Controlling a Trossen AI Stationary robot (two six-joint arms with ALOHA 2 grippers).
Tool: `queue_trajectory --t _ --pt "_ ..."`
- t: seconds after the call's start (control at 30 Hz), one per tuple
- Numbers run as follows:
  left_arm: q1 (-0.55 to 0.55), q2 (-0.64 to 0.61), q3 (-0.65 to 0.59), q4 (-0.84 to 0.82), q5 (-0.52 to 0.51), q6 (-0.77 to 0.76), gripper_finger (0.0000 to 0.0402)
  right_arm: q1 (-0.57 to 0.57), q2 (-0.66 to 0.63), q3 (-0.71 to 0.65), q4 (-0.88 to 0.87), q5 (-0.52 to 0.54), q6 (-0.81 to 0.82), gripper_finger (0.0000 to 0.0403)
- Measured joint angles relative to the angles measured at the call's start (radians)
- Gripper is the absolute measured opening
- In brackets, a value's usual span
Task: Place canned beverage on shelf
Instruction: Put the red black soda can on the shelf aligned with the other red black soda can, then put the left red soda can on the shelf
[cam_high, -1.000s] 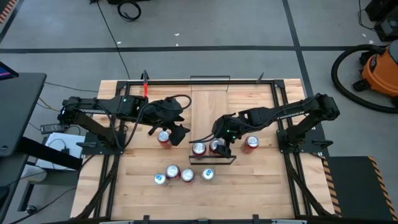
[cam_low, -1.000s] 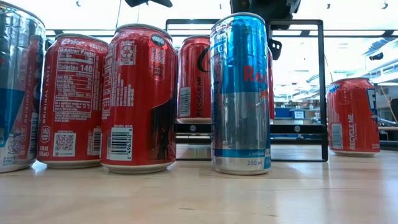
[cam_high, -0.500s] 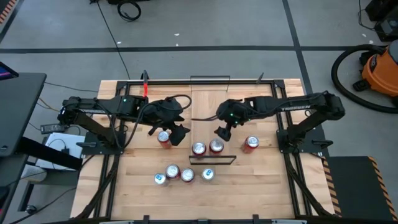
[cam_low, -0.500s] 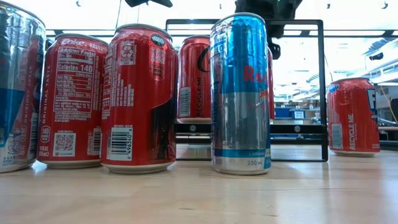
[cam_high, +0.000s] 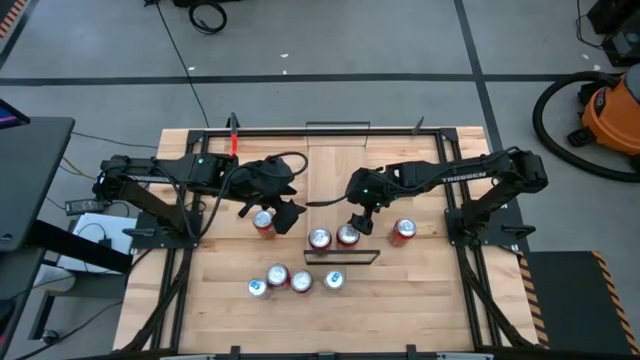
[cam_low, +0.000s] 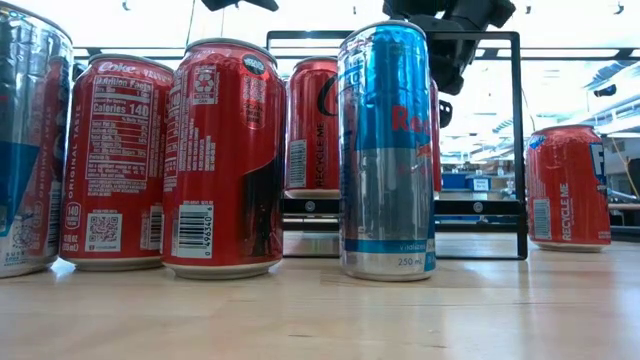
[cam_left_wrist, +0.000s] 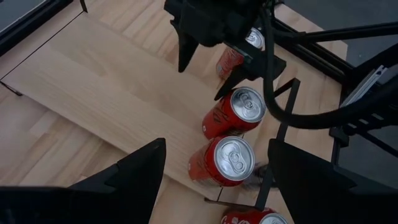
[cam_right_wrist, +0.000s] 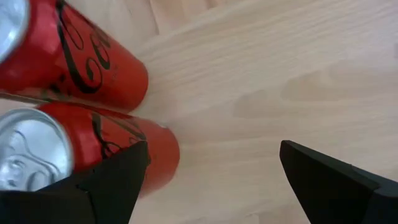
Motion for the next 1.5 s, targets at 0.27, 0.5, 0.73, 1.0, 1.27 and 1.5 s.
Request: queue_trajectory --t 0.27,0.5,0.73,1.0,1.27,1.5 --pt "0.0 0.0 0.0 0.0 0.0 0.0 0.0292 0.024 0.0 -0.034 0.027 -0.042 0.0 0.0375" --pt "0.0 0.0 0.0 -0.016 0.002 -0.015 0.0292 0.021 -0.002 -0.035 0.008 -0.014 -0.012 0.0375" --pt "-0.016 0.005 0.0 -0.101 0.107 -0.039 0.0292 -0.008 -0.025 0.02 -0.101 0.001 -0.022 0.0375" --pt "-0.058 0.054 0.0 -0.328 0.109 -0.009 0.0292 0.001 -0.122 0.063 -0.117 0.075 -0.058 0.0375" --pt "-0.055 0.055 -0.151 -0.274 0.071 0.11 0.0292 0.001 -0.252 0.08 -0.116 0.139 -0.06 0.0375" --pt "-0.061 -0.038 -0.306 -0.124 -0.018 0.138 0.0292 0.047 -0.34 0.081 -0.179 0.219 -0.01 0.0375"
